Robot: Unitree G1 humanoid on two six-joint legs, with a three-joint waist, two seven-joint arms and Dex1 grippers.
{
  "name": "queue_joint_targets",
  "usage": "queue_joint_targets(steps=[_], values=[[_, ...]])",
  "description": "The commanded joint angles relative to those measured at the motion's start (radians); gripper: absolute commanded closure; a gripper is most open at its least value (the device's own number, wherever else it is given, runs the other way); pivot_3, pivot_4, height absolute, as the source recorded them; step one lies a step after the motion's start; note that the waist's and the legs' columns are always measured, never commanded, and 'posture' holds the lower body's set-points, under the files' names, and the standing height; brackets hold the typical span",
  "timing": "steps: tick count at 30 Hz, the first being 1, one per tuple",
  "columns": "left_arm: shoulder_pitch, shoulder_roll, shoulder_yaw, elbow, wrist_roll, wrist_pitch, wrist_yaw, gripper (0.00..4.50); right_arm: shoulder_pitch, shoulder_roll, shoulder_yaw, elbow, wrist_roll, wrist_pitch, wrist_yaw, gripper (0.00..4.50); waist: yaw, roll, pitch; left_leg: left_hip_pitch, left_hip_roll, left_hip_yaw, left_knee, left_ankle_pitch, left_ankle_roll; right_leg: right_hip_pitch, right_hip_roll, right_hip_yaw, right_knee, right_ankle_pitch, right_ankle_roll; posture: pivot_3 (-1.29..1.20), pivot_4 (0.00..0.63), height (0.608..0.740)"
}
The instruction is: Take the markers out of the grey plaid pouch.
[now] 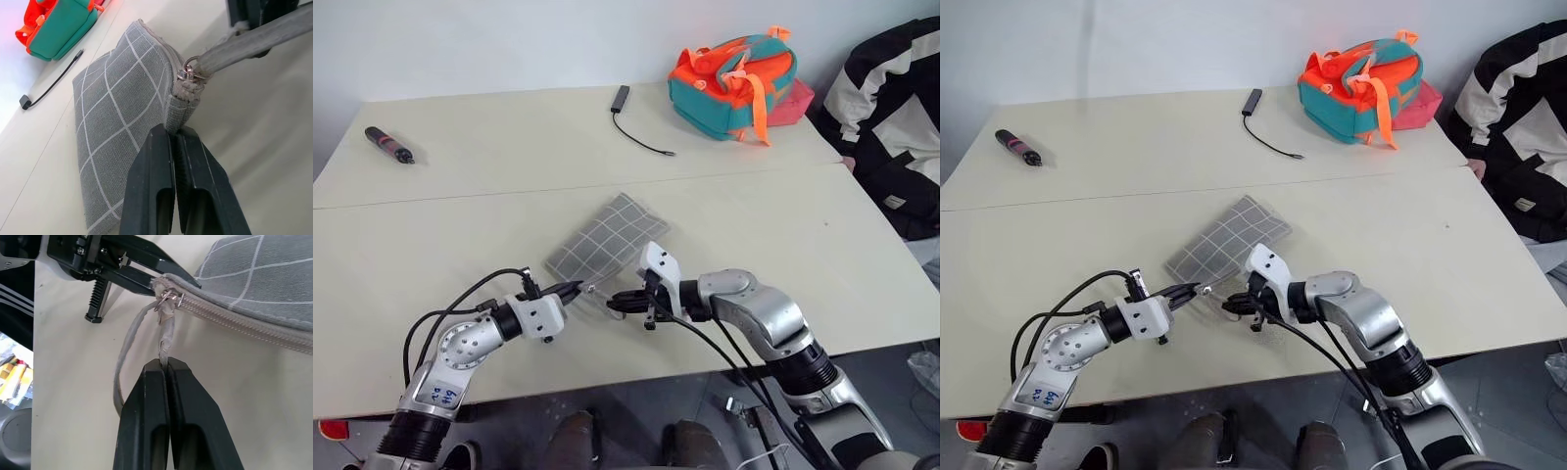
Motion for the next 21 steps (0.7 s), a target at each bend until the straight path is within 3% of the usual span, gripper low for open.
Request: queue_joint_targets(steps=[1, 21], values=[[0.015, 0.018, 0.009, -0.027, -0.004, -0.017, 0.0, 4.5, -0.006, -0.04, -0.019, 0.004, -0.017, -0.044, 0.015, 4.46, 0.0, 0.0, 0.0, 0.0, 0.0, 0.0, 0.0, 0.0, 0.0, 0.0, 0.0, 0.0, 0.0, 0.0, 0.0, 0.0, 0.15, 0.74], [0.082, 0.083, 0.097, -0.025, -0.184, -0.067, -0.07, 4.5, -0.046, -0.223, -0.112, 0.244, -0.13, -0.271, 0.052, 4.46, 0.0, -0.002, 0.001, 0.0, 0.001, 0.001, 0.001, -0.001, 0.0, 0.0, 0.0, 0.0, -0.001, 0.0, 0.0, 0.0, 0.15, 0.74]])
